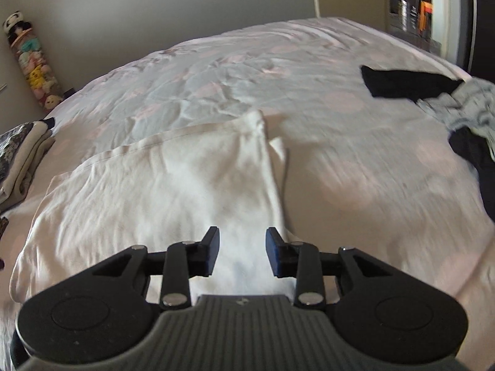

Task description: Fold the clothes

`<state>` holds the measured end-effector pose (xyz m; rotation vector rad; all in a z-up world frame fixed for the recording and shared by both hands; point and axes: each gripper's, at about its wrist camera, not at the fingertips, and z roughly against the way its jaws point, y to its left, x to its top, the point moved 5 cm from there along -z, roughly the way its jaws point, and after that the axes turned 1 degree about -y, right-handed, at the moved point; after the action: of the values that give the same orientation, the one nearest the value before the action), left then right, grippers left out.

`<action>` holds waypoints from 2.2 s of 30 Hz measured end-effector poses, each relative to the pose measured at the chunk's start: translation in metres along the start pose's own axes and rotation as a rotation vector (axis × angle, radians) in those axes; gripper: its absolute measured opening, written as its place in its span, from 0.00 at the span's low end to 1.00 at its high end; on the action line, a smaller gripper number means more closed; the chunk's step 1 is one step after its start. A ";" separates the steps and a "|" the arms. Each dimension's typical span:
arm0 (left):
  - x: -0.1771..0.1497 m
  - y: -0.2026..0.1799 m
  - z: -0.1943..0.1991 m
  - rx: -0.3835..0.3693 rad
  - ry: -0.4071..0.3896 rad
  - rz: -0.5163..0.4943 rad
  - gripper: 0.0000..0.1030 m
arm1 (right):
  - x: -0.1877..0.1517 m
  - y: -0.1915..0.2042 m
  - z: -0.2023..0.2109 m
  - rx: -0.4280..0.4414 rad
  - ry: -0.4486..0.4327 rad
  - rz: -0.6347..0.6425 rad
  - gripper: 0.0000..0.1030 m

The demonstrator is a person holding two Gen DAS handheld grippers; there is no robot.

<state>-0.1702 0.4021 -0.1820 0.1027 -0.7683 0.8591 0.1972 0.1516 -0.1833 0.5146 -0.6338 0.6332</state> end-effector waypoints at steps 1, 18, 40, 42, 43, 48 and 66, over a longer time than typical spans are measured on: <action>-0.008 0.002 -0.001 -0.004 0.008 0.024 0.36 | -0.002 -0.005 0.001 -0.004 0.002 -0.031 0.41; -0.040 0.009 -0.018 0.055 0.092 0.097 0.07 | -0.029 -0.044 -0.027 -0.121 0.199 -0.248 0.13; -0.030 0.025 0.010 0.144 0.063 0.124 0.21 | -0.012 -0.039 0.006 -0.097 -0.009 -0.244 0.46; -0.026 0.023 0.009 0.142 0.057 0.119 0.25 | -0.011 -0.035 0.004 -0.081 -0.007 -0.230 0.47; -0.025 0.022 0.008 0.139 0.056 0.118 0.25 | -0.010 -0.034 0.002 -0.076 -0.005 -0.222 0.48; -0.013 0.019 0.002 0.113 0.055 0.131 0.28 | -0.006 -0.031 -0.004 -0.051 0.015 -0.215 0.49; 0.048 -0.015 -0.055 0.093 0.054 0.025 0.44 | 0.047 -0.027 -0.047 -0.019 0.022 -0.071 0.67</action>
<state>-0.1084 0.4435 -0.1875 0.1514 -0.6804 0.9181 0.2626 0.1795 -0.1904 0.5101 -0.5977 0.5646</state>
